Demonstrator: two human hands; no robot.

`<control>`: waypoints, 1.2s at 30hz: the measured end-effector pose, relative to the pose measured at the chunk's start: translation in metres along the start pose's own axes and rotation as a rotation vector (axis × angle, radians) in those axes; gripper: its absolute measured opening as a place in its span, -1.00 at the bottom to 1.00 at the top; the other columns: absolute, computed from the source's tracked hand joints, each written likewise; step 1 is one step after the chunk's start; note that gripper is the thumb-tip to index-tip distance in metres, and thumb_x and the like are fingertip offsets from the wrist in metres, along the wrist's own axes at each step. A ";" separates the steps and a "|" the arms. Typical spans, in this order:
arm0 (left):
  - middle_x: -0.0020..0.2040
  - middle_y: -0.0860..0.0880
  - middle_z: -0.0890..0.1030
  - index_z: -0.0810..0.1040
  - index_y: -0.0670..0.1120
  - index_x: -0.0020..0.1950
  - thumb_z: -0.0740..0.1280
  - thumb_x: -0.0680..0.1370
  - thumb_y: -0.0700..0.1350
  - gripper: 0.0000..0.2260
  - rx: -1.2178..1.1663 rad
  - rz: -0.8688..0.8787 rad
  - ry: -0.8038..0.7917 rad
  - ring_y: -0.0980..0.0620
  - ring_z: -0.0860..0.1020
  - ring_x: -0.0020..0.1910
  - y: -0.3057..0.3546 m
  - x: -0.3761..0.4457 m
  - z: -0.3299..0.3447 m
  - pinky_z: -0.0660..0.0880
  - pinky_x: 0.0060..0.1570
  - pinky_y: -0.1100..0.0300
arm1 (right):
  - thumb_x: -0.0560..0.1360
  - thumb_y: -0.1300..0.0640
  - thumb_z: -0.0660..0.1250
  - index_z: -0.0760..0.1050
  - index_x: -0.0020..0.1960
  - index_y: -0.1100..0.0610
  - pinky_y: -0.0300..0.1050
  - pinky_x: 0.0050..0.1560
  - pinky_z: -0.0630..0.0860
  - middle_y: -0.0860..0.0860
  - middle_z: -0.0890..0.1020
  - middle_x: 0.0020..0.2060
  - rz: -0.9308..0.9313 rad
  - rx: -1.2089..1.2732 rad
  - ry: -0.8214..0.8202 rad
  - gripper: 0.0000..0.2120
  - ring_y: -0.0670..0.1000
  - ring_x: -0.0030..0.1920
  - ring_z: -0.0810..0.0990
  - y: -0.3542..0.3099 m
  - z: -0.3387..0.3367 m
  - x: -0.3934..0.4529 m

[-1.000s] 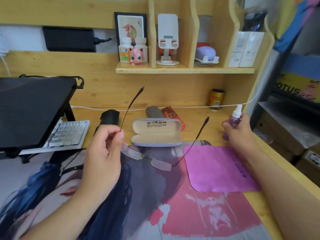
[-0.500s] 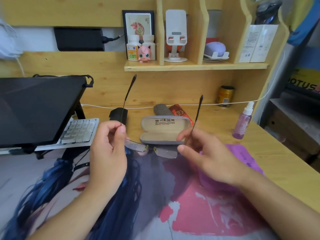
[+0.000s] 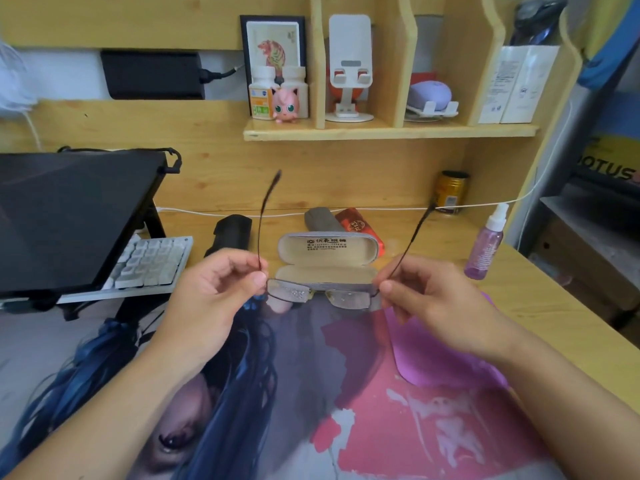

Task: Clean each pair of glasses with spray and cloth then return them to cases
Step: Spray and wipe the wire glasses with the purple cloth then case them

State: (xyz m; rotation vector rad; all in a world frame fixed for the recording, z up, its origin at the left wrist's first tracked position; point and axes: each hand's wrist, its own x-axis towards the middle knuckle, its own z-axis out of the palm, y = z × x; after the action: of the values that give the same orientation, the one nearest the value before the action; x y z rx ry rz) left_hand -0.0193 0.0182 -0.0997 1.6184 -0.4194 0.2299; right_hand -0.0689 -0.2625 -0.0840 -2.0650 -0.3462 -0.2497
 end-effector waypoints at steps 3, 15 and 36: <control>-0.16 0.03 0.68 0.69 0.16 -0.09 0.38 0.57 -0.30 -0.67 0.035 0.043 0.068 0.09 0.61 -0.15 0.002 0.002 -0.005 0.51 -0.05 0.29 | 0.50 0.18 0.48 0.52 -0.03 0.11 -0.21 -0.34 0.41 0.02 0.55 -0.34 0.110 -0.102 -0.194 -0.86 -0.08 -0.36 0.47 -0.001 -0.023 -0.001; -0.13 0.06 0.69 0.72 0.15 -0.11 0.53 0.46 -0.18 -0.80 -0.089 0.050 0.064 -0.01 0.63 -0.10 -0.001 0.002 -0.003 0.51 0.09 0.05 | 0.52 0.03 0.44 0.60 -0.10 -0.02 -0.31 -0.29 0.39 -0.15 0.57 -0.32 0.286 -0.596 -0.659 -0.94 -0.21 -0.35 0.46 -0.012 -0.027 -0.015; -0.14 0.08 0.71 0.74 0.12 -0.12 0.46 0.40 -0.05 -0.89 -0.200 0.129 -0.265 0.13 0.63 -0.09 0.021 -0.024 0.026 0.51 0.00 0.30 | 0.42 0.28 0.30 0.52 -0.11 0.25 -0.06 -0.05 0.51 0.15 0.44 -0.24 0.201 0.809 -0.245 -0.93 0.09 -0.19 0.40 -0.049 0.045 -0.017</control>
State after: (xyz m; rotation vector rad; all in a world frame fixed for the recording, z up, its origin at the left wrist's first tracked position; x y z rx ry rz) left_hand -0.0519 -0.0056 -0.0926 1.4298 -0.7285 0.0670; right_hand -0.0999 -0.2022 -0.0718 -1.3096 -0.3148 0.2418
